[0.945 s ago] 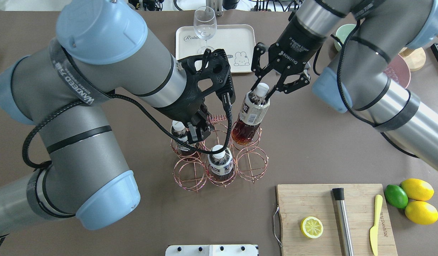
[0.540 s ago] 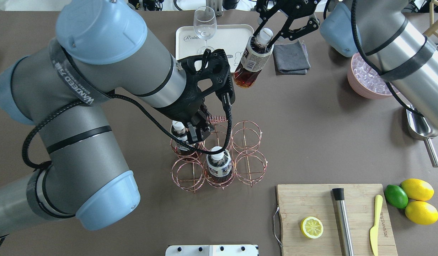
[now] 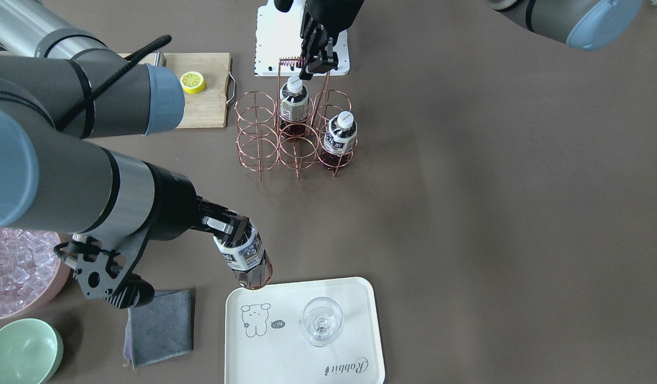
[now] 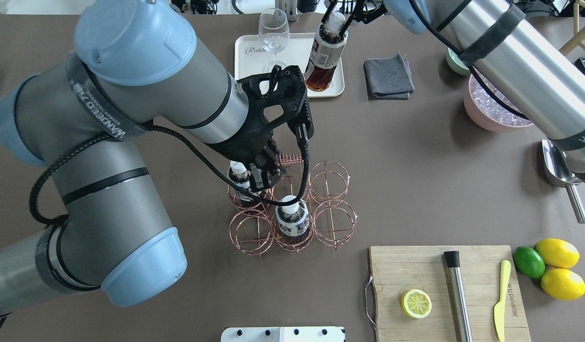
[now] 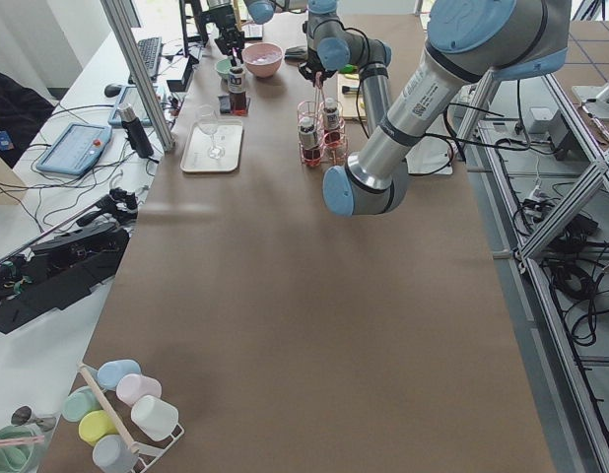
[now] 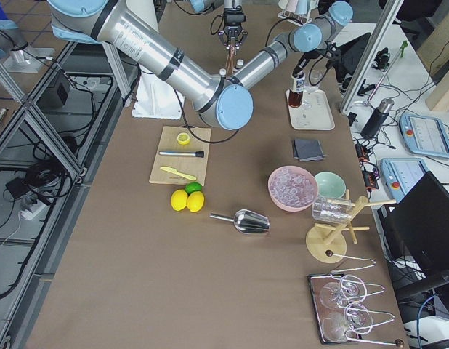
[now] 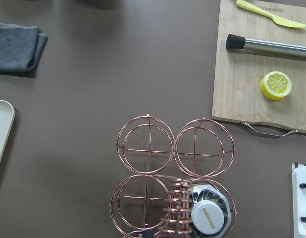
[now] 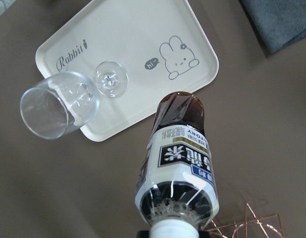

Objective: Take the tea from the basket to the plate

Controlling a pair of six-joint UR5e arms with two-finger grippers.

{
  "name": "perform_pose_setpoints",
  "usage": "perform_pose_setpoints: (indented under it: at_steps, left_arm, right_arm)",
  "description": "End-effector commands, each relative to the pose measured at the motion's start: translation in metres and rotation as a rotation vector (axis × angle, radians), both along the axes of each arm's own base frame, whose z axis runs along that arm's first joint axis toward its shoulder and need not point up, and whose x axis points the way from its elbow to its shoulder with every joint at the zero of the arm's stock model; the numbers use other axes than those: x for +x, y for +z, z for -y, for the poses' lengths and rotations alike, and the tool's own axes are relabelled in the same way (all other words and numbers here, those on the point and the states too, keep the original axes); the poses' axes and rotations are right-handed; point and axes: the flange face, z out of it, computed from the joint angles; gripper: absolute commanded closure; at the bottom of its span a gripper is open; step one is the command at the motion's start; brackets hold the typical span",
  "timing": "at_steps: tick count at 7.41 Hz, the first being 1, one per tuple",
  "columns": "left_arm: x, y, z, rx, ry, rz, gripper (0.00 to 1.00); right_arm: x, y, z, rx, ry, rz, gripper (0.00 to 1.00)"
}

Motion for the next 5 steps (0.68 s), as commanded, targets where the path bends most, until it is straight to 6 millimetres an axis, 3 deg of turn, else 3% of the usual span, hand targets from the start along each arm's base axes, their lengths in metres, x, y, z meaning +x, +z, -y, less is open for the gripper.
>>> perform_pose_setpoints:
  at_steps: [1,3,5]
  left_arm:
    - [-0.009,-0.005,-0.003,0.010,-0.005,-0.015,1.00]
    - [-0.025,-0.012,-0.009,0.020,-0.014,-0.038,1.00]
    - [-0.039,-0.016,-0.007,0.024,-0.030,-0.048,1.00]
  right_arm:
    - [-0.021,0.051,0.047,0.099,-0.008,-0.051,1.00]
    - [-0.030,0.053,0.070,0.195,-0.009,-0.092,1.00]
    - [-0.048,0.041,0.070,0.287,-0.014,-0.124,1.00]
